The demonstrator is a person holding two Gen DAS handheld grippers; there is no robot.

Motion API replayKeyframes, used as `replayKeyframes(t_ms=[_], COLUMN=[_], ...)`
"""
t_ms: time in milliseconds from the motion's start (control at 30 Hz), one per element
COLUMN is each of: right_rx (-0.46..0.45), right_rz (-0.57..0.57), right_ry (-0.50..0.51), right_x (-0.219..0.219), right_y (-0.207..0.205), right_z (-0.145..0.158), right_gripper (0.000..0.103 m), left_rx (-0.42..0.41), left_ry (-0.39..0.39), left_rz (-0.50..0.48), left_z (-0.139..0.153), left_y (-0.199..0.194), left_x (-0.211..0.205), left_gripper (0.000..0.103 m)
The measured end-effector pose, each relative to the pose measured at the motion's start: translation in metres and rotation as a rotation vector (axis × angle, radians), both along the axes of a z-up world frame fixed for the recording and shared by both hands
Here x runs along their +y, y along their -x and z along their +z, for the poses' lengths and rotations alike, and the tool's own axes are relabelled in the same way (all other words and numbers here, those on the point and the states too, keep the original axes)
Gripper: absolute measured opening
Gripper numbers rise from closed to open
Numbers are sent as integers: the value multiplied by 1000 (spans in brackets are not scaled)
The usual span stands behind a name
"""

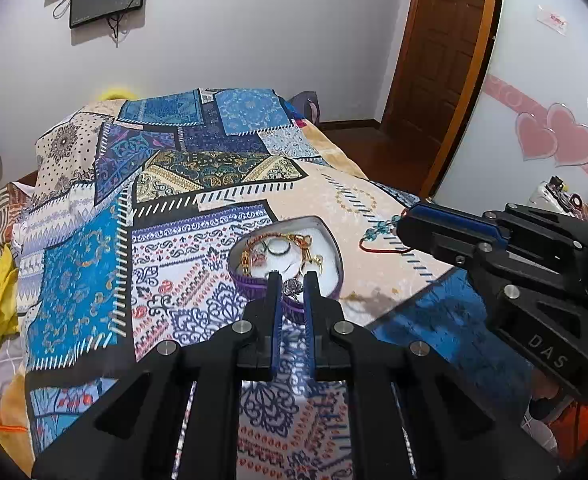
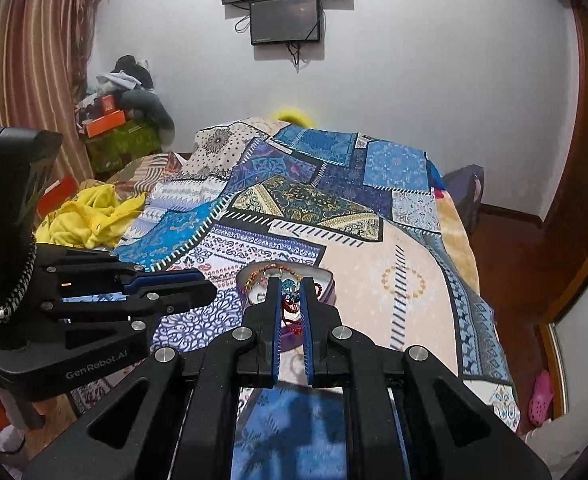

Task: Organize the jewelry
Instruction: 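Carry the beaded strand and ring in both tools over the tin, then open both tools to drop the strand and ring into the tin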

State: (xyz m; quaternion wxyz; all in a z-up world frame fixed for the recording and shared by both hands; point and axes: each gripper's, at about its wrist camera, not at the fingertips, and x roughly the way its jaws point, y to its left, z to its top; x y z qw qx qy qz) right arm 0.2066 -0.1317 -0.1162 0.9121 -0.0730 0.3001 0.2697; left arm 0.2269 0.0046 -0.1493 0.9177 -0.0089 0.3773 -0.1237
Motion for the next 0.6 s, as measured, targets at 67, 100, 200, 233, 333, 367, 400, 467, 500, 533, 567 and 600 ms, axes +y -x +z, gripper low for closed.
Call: replayKeyframes(t_ms=[67, 100, 200, 233, 333, 367, 400, 467, 500, 533, 567, 600], right_rx=[-1, 3, 17, 25, 49, 56, 65, 78, 82, 84, 90, 93], right_rz=[-5, -7, -16, -19, -23, -21, -19, -11, -11, -9, -5, -4], right_ry=[-3, -6, -10, -11, -21, -25, -30, -30, -24, -18, -10, -6], right_x=[1, 2, 5, 6, 6, 6, 7, 9, 10, 11, 13, 14], right_y=[-5, -10, -23, -28, -41, -44, -48, -50, -52, -53, -53, -54], right_z=[-1, -2, -5, -7, -10, -11, -12, -13, -14, -15, -17, -18], right_gripper=[8, 8, 8, 8, 8, 8, 8, 8, 8, 8, 8, 8], left_rx=[0, 0, 3, 5, 8, 9, 10, 17, 21, 26, 33, 39], left_ry=[-3, -3, 1, 2, 10, 13, 14, 17, 18, 22, 26, 30], left_rz=[2, 3, 9, 11, 15, 15, 15, 13, 12, 10, 6, 3], left_z=[-1, -1, -4, -5, -6, -7, -7, -10, -12, -14, -16, -18], left_y=[-5, -7, -16, -19, -28, -30, -33, -39, -41, -43, -45, -47], left_x=[0, 0, 2, 2, 3, 3, 3, 3, 2, 2, 1, 1], left_gripper=[9, 9, 9, 9, 9, 9, 9, 9, 9, 9, 9, 9])
